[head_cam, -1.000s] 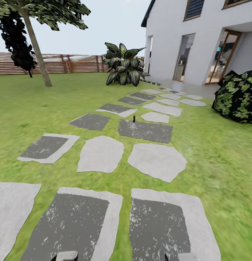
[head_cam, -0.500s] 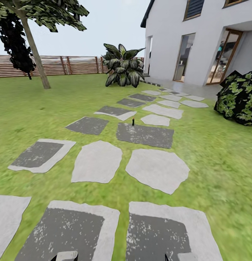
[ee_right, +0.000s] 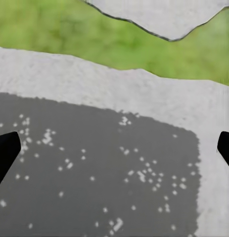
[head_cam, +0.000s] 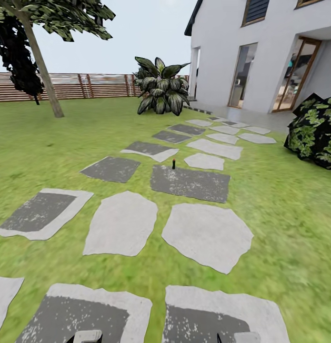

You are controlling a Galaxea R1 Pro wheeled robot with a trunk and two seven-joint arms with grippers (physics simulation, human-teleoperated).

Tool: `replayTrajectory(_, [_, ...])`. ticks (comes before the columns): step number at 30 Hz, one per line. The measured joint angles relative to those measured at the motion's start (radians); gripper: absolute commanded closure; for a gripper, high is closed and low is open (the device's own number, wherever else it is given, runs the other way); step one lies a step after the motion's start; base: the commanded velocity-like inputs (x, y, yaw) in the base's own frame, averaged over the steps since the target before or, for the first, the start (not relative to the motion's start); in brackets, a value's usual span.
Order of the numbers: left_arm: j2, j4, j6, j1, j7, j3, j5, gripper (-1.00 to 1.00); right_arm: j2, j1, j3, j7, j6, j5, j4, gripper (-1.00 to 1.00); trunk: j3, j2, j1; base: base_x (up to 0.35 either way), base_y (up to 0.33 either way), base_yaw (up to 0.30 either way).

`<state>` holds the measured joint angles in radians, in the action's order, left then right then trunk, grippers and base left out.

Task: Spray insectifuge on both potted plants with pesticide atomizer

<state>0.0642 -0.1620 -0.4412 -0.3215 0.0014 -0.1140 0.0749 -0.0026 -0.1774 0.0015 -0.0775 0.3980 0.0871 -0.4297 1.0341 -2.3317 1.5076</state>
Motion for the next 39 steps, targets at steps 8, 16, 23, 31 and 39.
replayTrajectory(8, [-0.001, 0.000, 0.000, 0.000, 0.000, 0.002, 0.000, -1.00, 0.000, 0.000, 0.000, 0.000, 0.000, 0.000, -0.001, -1.00, 0.000, 0.000, 0.000, 0.339, -0.071, 0.000])
replayTrajectory(16, [-0.001, 0.000, 0.000, 0.000, 0.000, 0.003, 0.000, -1.00, -0.001, 0.000, -0.001, 0.000, 0.000, 0.000, -0.001, -1.00, 0.000, 0.000, 0.000, 0.339, -0.071, 0.000])
replayTrajectory(23, [-0.001, 0.000, 0.000, 0.000, 0.000, 0.003, 0.000, -1.00, -0.001, 0.000, 0.000, 0.000, 0.000, 0.000, -0.001, -1.00, 0.000, 0.000, 0.000, 0.339, -0.070, 0.000])
replayTrajectory(31, [-0.001, 0.000, 0.000, 0.000, 0.000, 0.003, 0.000, -1.00, 0.000, 0.000, 0.001, 0.000, 0.000, 0.000, -0.001, -1.00, 0.000, 0.000, 0.000, 0.339, -0.019, 0.000])
replayTrajectory(39, [-0.001, 0.000, 0.000, 0.000, 0.000, 0.003, 0.000, -1.00, 0.001, 0.000, 0.003, 0.003, -0.001, -0.001, -0.001, -1.00, 0.000, 0.000, 0.000, 0.339, -0.001, 0.000])
